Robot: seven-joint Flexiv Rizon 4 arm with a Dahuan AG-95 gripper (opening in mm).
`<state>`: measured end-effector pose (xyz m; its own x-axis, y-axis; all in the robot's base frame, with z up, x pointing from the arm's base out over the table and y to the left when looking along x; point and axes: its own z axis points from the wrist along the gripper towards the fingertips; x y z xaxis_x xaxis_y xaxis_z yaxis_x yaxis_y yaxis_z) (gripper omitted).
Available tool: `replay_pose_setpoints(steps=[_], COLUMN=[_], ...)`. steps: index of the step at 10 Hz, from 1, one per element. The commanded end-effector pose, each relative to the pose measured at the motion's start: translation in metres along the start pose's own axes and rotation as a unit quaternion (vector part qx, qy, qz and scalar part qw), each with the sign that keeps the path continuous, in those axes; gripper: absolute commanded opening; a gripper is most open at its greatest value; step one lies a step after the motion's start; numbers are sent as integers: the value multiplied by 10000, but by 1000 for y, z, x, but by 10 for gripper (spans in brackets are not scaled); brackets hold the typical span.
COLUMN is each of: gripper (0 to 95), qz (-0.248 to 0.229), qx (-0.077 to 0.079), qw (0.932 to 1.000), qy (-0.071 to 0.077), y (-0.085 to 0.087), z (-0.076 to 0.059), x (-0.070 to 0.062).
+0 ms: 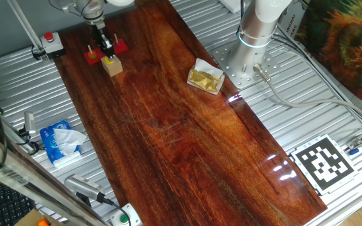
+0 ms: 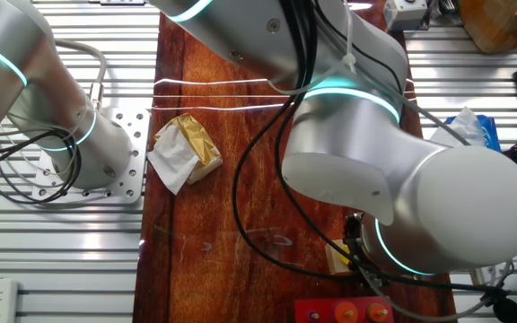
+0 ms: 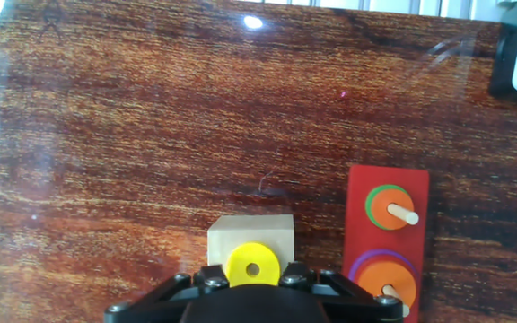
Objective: Take out one Hanoi block and throw it aside
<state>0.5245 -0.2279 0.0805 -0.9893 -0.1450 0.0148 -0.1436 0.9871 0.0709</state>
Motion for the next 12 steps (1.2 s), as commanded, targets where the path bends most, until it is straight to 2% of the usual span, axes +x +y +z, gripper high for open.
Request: replay_pose_setpoints(steps=[1, 3, 4, 5, 7, 9, 10, 12], gripper=[570, 570, 380, 380, 380, 380, 380, 380], qz=[-5, 8, 2, 31, 214, 494, 622, 601], qx=[-7, -4, -3, 29, 66, 74, 63, 33], qw=[10000, 10000, 10000, 10000, 9997, 9987, 9980, 9982], qy=[-7, -6, -4, 39, 91, 70, 53, 51], y=[0, 0, 0, 3, 19, 55, 66, 71], z=[0, 0, -1, -4, -16, -15, -13, -17], x=[0, 0, 0, 0, -4, -9, -11, -22])
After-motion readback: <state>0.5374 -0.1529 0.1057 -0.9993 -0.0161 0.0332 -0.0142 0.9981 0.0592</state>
